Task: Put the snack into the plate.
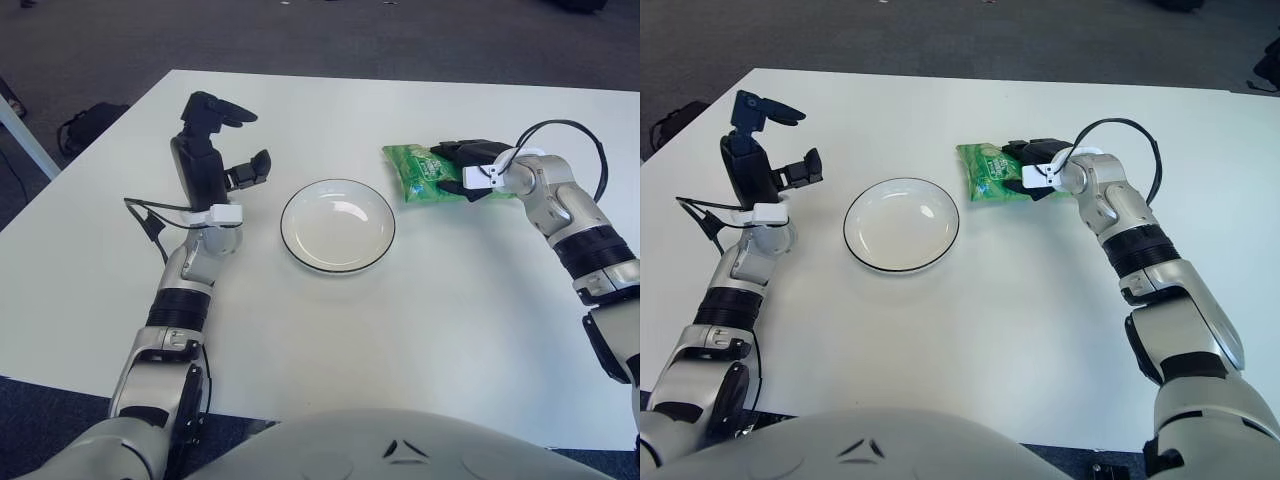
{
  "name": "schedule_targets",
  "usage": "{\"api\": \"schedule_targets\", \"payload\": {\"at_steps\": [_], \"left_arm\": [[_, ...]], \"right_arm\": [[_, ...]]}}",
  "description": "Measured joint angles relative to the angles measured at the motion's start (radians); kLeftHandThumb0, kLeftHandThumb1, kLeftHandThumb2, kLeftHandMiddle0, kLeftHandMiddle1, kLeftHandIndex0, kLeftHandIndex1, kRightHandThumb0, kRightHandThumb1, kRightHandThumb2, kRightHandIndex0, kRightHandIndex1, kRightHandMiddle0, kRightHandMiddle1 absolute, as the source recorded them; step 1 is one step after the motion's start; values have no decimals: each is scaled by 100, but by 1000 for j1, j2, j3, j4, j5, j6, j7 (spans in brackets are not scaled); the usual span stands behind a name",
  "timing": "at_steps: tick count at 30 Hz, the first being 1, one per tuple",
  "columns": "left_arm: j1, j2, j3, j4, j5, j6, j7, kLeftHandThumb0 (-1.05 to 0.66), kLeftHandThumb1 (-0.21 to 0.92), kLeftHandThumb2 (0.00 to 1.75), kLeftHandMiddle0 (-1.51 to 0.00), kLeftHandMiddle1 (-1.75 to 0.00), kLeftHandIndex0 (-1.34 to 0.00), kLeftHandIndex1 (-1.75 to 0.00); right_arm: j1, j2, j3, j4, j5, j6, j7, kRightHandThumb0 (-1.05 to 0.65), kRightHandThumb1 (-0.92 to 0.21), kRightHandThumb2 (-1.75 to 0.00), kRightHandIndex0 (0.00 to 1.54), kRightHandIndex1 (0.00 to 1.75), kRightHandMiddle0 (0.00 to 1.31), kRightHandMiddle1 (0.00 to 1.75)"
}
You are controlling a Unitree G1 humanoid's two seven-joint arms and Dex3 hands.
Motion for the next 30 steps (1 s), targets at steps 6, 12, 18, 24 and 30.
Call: {"api": "schedule_targets", "payload": {"at_steps": [6,12,18,24,30], "left_arm": [[15,-18,43,-43,8,14,49,-1,27,131,-73,-153,-44,-175],[39,-51,53,-81,-10,29,48,-1,26,129,-75,-145,-49,-175],[59,-62,53,-106,-58,30,-1,-1,26,128,-75,-141,-51,-175],[66,-72,57,-132,-61,37,-12,-1,27,127,-74,-141,-51,-175],[67,-83,59,-145,-73,44,-40,-1,27,127,-75,-142,-49,-175]], "right_arm": [[-38,12,19,60,-2,-1,0,-105,-92,-90,0,0,0,42],[-47,28,27,87,-31,32,-69,-97,-92,-76,2,37,0,100],[-12,48,22,122,-64,18,-313,-31,-61,-95,15,148,39,164],[0,75,-3,191,-59,-26,-533,-3,-22,-133,66,143,62,174],[0,98,-49,248,-1,-87,-635,0,-12,-144,82,143,62,175]]}}
